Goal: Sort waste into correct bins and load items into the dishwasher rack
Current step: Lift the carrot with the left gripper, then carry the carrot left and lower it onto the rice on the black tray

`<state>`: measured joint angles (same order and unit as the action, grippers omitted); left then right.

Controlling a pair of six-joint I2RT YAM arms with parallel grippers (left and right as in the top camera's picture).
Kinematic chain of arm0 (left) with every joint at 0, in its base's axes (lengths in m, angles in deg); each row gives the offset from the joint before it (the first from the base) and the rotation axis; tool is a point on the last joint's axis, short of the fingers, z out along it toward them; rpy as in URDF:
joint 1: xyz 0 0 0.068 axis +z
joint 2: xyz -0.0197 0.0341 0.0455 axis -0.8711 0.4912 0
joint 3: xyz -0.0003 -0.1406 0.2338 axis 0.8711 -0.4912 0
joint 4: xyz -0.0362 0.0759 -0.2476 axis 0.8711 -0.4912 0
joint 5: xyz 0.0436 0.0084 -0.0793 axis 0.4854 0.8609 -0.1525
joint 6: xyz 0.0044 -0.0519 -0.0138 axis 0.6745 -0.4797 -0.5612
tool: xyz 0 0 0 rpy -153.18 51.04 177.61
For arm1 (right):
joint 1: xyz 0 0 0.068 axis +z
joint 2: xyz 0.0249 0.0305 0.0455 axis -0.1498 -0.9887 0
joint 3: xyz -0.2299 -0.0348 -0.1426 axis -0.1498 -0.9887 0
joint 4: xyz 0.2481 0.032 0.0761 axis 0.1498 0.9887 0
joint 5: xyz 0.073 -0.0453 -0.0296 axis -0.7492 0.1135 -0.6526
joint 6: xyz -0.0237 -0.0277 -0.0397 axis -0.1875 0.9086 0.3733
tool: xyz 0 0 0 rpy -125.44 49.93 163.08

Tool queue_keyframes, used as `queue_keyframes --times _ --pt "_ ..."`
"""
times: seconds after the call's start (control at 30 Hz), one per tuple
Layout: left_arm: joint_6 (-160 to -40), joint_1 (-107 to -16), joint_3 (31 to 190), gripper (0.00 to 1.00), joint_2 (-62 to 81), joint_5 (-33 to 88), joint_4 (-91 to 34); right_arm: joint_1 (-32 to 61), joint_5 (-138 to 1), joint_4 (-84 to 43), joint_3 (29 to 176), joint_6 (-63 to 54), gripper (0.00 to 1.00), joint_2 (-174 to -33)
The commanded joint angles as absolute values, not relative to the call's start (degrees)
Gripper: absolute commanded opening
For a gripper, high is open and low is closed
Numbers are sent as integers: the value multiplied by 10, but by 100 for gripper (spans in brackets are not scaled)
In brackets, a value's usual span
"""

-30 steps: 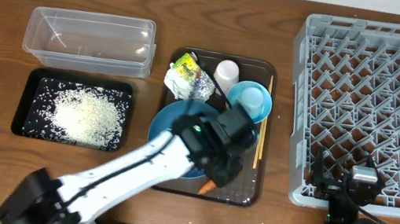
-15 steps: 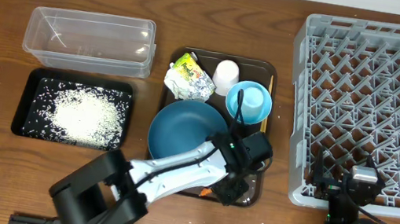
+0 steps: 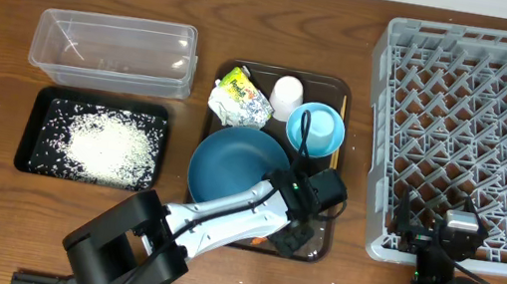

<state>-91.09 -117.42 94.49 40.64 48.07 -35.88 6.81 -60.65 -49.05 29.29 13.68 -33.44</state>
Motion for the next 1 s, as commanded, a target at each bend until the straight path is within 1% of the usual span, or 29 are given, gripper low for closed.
queue_keyframes --times 0.0,0.17,0.5,0.67,0.97 --pt "-911 -1170 953 40 414 501 -347 78 -601 -488 292 144 99 -331" --pt "-911 -1170 955 41 413 537 -343 78 -601 -488 292 144 99 -331" --pt "-912 -1170 946 42 414 546 -319 78 -601 -488 292 144 99 -331" --pt "-912 -1170 944 45 414 552 -311 78 -601 -488 292 144 99 -331" --pt "-919 -1170 943 45 433 574 -311 78 -601 -488 292 144 99 -331"
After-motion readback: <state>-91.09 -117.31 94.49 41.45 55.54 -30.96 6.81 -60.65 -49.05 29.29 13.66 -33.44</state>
